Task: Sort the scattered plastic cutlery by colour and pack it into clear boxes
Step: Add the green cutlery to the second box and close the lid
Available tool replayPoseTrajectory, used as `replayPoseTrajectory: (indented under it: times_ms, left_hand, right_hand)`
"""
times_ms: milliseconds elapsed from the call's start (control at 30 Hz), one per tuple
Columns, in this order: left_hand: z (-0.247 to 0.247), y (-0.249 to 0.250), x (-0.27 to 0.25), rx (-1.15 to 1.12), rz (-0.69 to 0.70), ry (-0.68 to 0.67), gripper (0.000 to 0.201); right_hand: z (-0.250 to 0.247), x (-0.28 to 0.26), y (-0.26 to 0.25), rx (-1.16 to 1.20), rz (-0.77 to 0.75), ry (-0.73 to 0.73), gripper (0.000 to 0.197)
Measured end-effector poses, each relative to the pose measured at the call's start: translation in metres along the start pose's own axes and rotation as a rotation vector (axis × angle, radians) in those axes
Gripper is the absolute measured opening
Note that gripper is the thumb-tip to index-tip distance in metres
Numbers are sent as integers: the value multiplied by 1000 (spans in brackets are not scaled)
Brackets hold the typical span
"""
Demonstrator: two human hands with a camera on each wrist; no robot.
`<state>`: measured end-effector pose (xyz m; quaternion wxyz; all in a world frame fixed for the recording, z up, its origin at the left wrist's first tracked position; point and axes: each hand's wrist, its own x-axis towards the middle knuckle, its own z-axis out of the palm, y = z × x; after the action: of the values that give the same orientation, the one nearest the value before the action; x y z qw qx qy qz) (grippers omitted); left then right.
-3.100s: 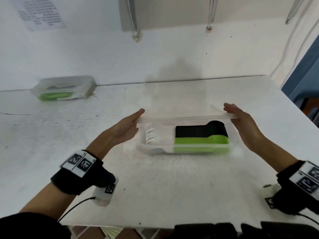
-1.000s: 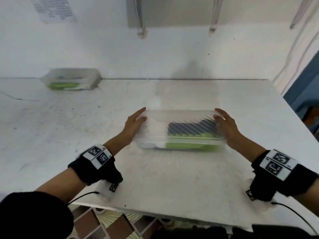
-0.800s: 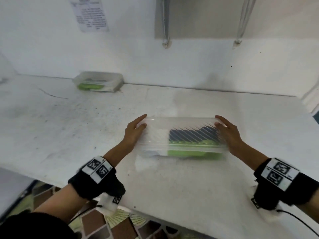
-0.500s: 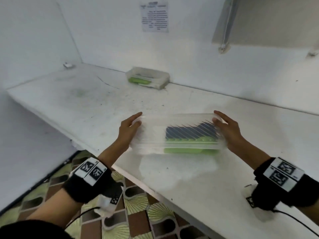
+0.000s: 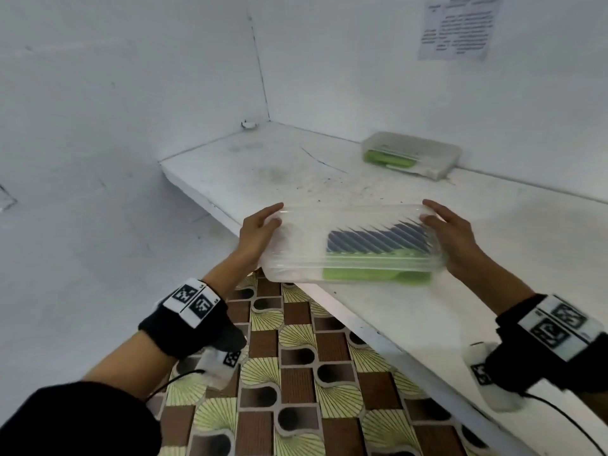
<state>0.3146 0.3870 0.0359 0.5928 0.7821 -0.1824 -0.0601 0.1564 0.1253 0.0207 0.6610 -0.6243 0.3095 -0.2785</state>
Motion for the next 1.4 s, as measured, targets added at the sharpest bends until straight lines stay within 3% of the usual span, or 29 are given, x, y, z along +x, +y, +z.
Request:
replayPoseTrajectory:
  times_ms: [233, 533, 967, 1200, 1400]
  left_hand:
    - [-22, -22, 54, -13, -48, -13, 37]
    - [8, -37, 169, 23, 4, -128, 36]
    - [129, -10, 331, -76, 71, -376, 35]
    - [198, 14, 412, -137, 182, -512, 29]
    - [252, 21, 473, -159, 193, -601, 31]
  right_hand:
    - [50, 28, 4, -64, 26, 8, 35]
    - [76, 112, 9, -35, 56, 113, 37]
    - [36, 229, -10, 4, 29, 454, 36]
    - [22, 278, -18, 72, -8, 655, 27]
    - [26, 316, -21, 90, -35, 790, 36]
